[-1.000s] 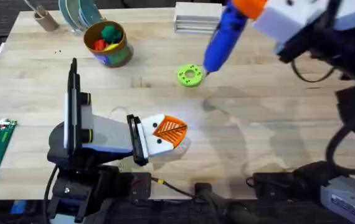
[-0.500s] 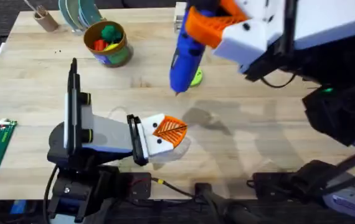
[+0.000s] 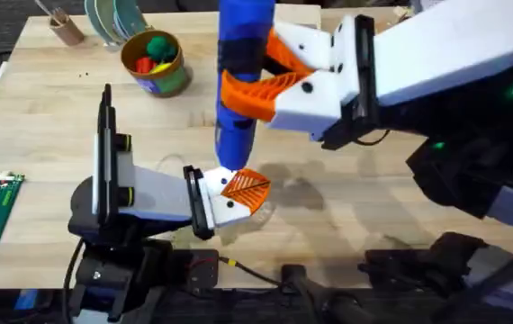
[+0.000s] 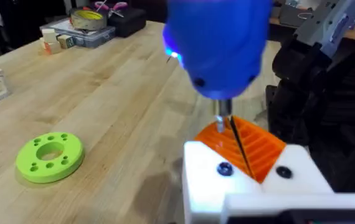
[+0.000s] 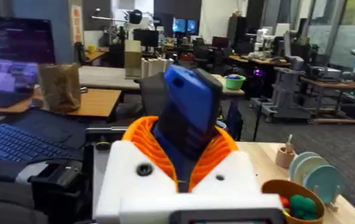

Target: Pick up the gripper from the table and insert it into the empty holder that is missing its gripper. Then pick up a screw, insert it into the mounting hole, and use the screwdriver to tighten it. Finally, clean up the table by picking up the vegetable and placing it into the bucket.

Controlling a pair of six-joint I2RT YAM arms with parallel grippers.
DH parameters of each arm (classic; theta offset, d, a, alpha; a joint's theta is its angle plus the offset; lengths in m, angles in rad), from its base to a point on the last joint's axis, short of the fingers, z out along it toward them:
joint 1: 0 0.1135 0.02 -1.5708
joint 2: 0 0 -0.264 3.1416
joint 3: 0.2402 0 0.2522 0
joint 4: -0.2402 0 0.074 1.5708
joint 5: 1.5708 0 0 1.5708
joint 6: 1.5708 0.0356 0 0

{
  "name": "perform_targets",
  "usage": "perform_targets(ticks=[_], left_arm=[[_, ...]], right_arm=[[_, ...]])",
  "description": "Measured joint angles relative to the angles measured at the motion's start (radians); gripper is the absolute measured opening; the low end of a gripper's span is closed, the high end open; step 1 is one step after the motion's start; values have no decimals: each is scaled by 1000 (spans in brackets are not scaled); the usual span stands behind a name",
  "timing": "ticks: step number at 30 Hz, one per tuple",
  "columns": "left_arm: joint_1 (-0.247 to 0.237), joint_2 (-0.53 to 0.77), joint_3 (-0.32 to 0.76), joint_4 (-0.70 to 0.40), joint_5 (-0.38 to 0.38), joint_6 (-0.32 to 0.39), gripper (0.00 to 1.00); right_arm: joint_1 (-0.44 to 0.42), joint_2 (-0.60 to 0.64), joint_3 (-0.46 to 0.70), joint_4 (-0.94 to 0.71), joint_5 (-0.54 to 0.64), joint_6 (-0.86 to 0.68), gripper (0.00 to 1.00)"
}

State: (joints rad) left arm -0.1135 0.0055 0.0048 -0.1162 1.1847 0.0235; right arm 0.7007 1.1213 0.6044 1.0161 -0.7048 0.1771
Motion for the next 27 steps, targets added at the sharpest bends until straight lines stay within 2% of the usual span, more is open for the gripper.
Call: perform_targets(ticks=[14, 27], left_arm=[[0, 0, 0, 0, 0, 0, 6], [0, 0, 0, 0, 0, 0, 6]], right_arm=[[60, 20, 0, -2, 0, -63, 70], [65, 35, 0, 0, 0, -81, 70]])
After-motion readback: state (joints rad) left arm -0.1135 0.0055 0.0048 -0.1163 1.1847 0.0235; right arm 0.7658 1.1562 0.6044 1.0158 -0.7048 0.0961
